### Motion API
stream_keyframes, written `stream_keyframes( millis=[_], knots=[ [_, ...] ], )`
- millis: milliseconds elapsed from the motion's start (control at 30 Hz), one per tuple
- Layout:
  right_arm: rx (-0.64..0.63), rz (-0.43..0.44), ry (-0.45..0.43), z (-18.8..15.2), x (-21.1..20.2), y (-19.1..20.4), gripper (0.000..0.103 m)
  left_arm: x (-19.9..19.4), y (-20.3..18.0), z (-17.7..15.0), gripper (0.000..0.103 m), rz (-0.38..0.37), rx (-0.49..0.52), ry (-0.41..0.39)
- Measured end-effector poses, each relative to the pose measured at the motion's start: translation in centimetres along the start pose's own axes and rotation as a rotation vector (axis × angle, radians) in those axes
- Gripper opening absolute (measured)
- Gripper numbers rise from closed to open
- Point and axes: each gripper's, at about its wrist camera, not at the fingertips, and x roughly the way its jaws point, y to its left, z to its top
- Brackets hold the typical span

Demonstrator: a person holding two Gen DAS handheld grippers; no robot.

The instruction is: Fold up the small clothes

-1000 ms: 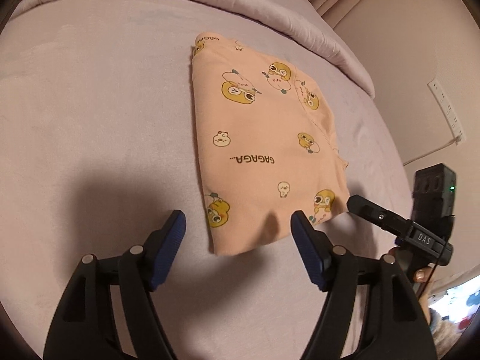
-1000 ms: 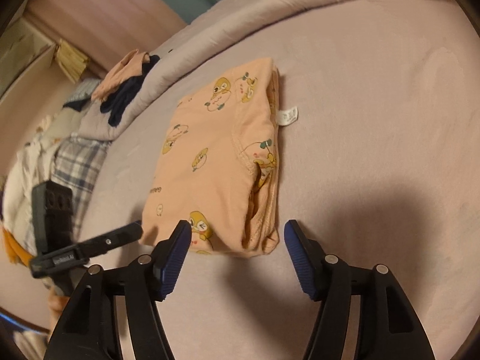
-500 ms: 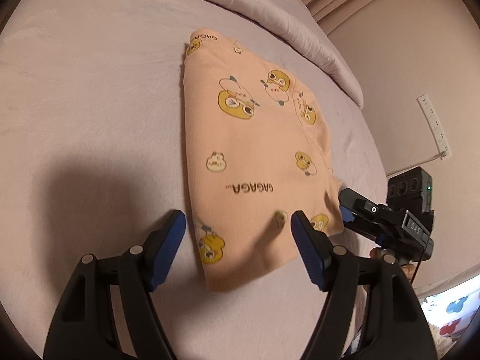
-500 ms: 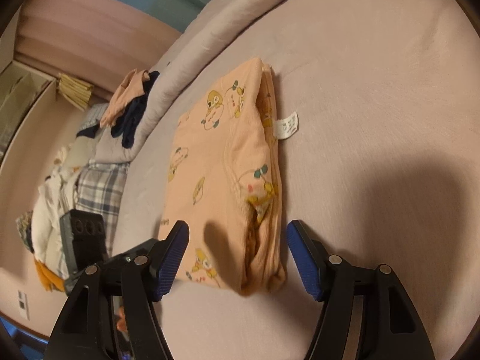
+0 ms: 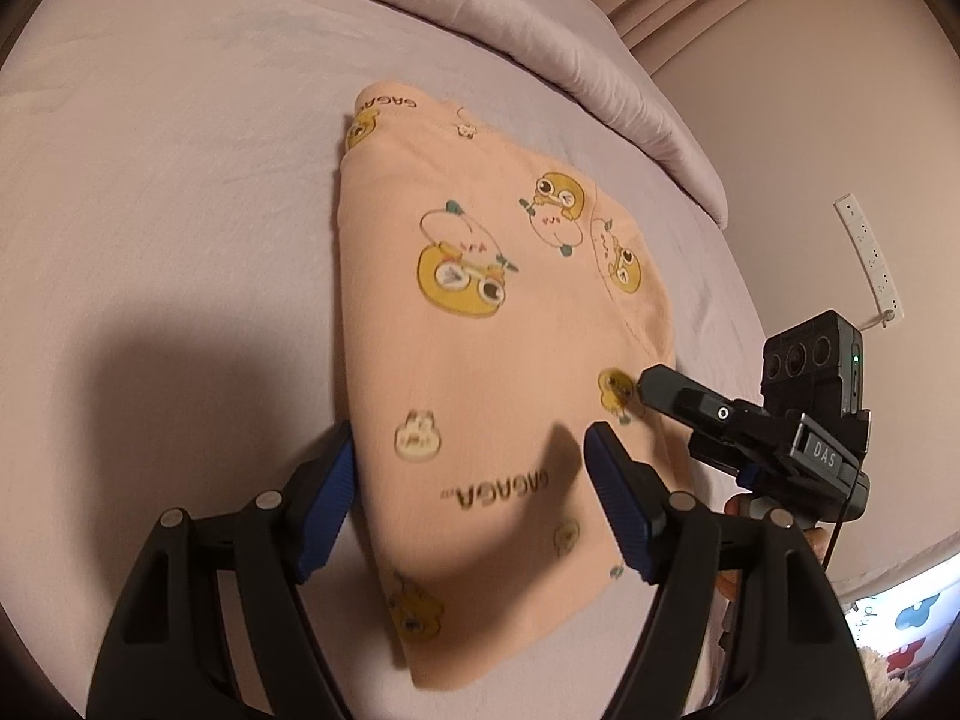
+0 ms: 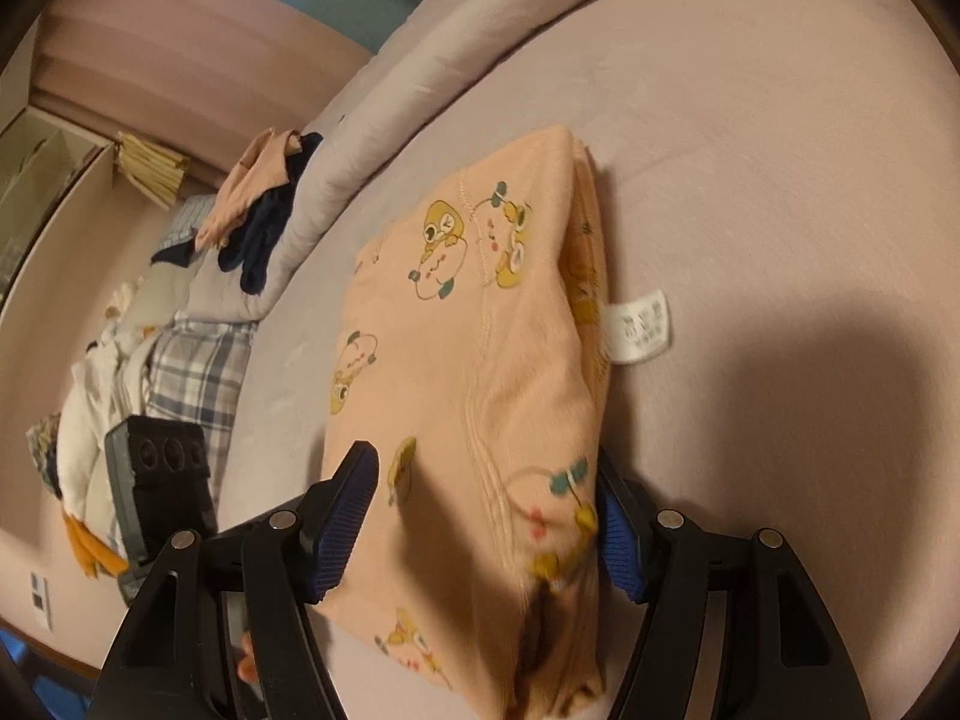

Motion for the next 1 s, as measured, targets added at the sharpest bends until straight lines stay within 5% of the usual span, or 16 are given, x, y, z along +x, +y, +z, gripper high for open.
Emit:
stream_keyframes(
  millis=[1000],
  knots=[
    [-0.086, -0.031, -0.022, 2.3, 2.4, 1.1, 0.064, 2.6, -0.2, 3.6, 0.071, -0.002, -0.025, -0.015]
  ],
)
